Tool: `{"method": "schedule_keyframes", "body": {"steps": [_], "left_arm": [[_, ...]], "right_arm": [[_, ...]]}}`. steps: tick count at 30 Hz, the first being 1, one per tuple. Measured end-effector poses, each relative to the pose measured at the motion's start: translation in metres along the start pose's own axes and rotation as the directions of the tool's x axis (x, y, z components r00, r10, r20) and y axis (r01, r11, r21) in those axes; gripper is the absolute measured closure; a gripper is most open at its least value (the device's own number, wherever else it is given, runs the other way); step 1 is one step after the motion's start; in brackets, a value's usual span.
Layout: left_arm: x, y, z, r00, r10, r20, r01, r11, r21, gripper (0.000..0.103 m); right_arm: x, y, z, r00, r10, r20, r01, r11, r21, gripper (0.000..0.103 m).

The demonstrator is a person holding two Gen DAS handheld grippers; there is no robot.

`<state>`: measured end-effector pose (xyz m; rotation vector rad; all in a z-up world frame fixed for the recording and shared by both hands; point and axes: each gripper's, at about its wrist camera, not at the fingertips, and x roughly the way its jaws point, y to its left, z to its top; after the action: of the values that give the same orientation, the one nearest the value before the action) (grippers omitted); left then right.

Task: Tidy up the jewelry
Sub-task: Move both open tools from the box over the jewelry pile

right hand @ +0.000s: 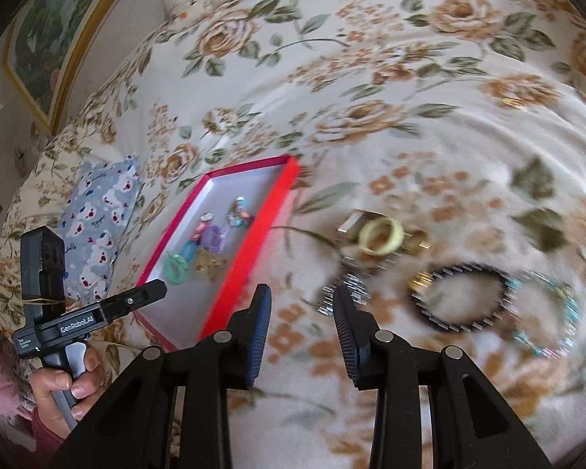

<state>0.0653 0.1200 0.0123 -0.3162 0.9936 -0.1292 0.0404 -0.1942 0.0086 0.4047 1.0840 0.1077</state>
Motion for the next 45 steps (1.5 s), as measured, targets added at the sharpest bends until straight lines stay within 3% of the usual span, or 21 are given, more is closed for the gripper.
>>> {"method": "schedule_keyframes", "body": {"steps": [14, 30, 45], "left_arm": [[0.044, -0.057, -0.002, 0.995, -0.046, -0.086, 0.055, 0.994, 0.100, 0.049], [0.085, -0.092, 0.018, 0.994, -0.032, -0.103, 0.048, 0.985, 0.163, 0.049], [0.135, -0.115, 0.048, 0.994, -0.007, -0.110, 0.030, 0.977, 0.210, 0.051]], "right_arm": [[-0.045, -0.057, -0.021, 0.990, -0.132, 0.057, 0.126, 0.987, 0.100, 0.068], [-0.058, -0.088, -0.018, 0.974, -0.215, 0.077, 0.203, 0.969, 0.138, 0.068], [-0.049, -0.118, -0.011, 0.927, -0.374, 0.019, 0.364, 0.910, 0.199, 0.068]]}}
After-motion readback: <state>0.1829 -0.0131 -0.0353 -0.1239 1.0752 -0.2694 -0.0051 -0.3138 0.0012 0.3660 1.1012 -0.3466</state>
